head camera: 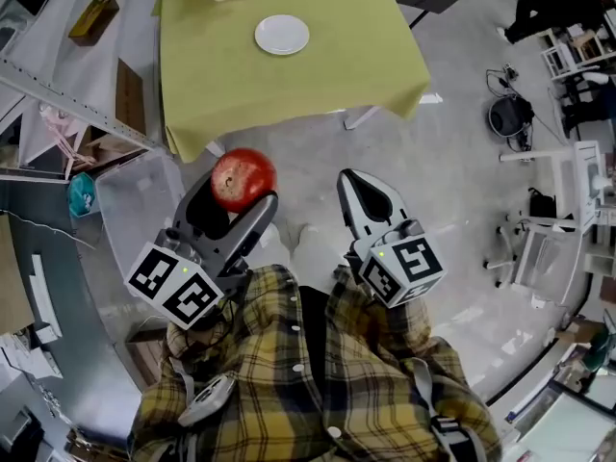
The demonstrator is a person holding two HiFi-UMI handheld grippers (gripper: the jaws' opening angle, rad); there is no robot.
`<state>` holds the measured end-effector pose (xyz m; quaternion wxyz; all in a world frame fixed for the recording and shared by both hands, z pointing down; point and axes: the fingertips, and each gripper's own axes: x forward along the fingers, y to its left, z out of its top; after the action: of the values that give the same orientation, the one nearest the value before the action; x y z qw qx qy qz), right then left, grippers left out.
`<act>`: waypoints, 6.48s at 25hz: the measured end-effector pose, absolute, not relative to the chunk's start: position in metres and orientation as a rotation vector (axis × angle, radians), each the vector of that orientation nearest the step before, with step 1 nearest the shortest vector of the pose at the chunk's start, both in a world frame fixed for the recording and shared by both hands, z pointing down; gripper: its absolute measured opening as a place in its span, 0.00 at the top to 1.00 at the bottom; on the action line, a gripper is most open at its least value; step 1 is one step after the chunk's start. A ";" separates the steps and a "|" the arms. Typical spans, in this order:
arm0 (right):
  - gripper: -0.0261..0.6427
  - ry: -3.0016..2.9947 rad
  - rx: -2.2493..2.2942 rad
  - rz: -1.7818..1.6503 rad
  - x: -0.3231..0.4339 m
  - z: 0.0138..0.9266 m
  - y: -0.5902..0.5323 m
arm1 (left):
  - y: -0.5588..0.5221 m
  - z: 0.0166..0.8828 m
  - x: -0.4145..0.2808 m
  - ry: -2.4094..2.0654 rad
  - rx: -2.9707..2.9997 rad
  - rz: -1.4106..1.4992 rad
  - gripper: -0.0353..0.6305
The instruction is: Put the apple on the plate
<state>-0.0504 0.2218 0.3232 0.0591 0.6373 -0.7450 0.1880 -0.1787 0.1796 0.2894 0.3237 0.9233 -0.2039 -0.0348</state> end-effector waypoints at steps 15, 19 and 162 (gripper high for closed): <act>0.97 -2.324 1.866 0.552 0.018 0.318 0.130 | 0.105 0.288 -0.109 -0.590 2.417 -0.105 0.35; 0.97 -2.368 1.811 0.528 0.041 0.311 0.106 | 0.086 0.277 -0.082 -0.630 2.431 -0.136 0.35; 0.97 -2.374 1.380 0.919 0.135 0.445 -0.180 | -0.215 0.552 0.058 -0.988 2.303 0.553 0.35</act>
<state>0.1353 -0.1800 0.4449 0.1227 0.4731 -0.8135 0.3151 0.0584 -0.2150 0.5519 0.2836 0.8605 -0.3693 0.2066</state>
